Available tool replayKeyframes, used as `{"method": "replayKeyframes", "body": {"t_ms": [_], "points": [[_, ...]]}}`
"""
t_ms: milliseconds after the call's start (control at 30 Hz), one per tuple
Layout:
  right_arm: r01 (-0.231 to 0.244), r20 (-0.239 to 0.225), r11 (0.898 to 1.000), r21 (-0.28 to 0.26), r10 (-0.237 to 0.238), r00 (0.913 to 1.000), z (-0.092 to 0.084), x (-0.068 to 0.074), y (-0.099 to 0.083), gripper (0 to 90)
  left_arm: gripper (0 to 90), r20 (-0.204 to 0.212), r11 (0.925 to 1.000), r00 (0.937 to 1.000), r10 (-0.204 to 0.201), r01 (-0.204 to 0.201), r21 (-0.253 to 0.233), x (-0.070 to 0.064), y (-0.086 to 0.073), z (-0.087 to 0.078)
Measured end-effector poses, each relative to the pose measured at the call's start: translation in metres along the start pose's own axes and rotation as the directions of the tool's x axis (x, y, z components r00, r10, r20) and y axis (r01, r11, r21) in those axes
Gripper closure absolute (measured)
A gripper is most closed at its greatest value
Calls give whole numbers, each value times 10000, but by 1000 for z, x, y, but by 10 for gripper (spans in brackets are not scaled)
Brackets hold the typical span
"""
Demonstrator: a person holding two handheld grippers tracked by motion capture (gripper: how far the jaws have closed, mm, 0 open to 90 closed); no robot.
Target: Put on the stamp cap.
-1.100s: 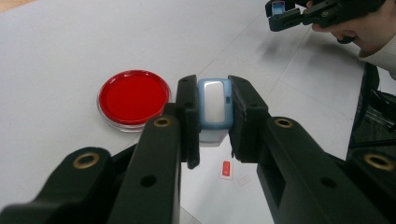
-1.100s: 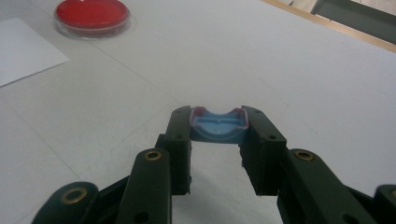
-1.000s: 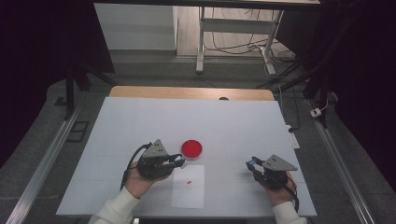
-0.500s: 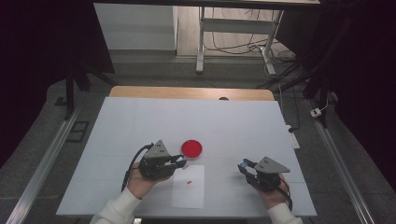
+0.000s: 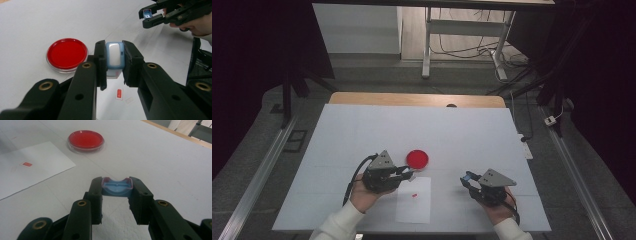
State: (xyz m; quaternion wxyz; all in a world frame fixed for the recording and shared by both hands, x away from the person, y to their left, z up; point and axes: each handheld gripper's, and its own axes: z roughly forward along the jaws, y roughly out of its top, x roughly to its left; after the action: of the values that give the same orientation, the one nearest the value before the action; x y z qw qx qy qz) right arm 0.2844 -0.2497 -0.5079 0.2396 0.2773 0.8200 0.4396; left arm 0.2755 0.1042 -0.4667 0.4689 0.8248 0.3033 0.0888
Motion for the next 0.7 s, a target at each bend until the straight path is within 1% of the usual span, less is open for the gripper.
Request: {"method": "replayKeyframes", "body": {"t_ms": [67,233,367,500,567,700], "points": [[47,-24,10000,-5,-47,10000,1,1,1,643,744,-20,10000,10000,-10,10,-9,1,0,1],[-84,-139,9999,-75,83,9999,0,4,0,643,743,2,10000,10000,-87,87,-31,3,1,3],[65,-132,9999,-95,-66,9999,0,8,2,643,743,-35,10000,10000,-44,44,34,3,1,4],[83,-169,9998,-174,-86,9998,1,12,3,643,743,-26,10000,10000,27,-27,53,1,1,4],[152,-143,9998,-117,-154,9998,2,15,5,643,743,-32,10000,10000,39,-39,72,0,1,5],[313,-320,9993,-208,-320,9990,6,21,7,643,743,-67,10000,10000,43,-43,25,0,1,5]]}}
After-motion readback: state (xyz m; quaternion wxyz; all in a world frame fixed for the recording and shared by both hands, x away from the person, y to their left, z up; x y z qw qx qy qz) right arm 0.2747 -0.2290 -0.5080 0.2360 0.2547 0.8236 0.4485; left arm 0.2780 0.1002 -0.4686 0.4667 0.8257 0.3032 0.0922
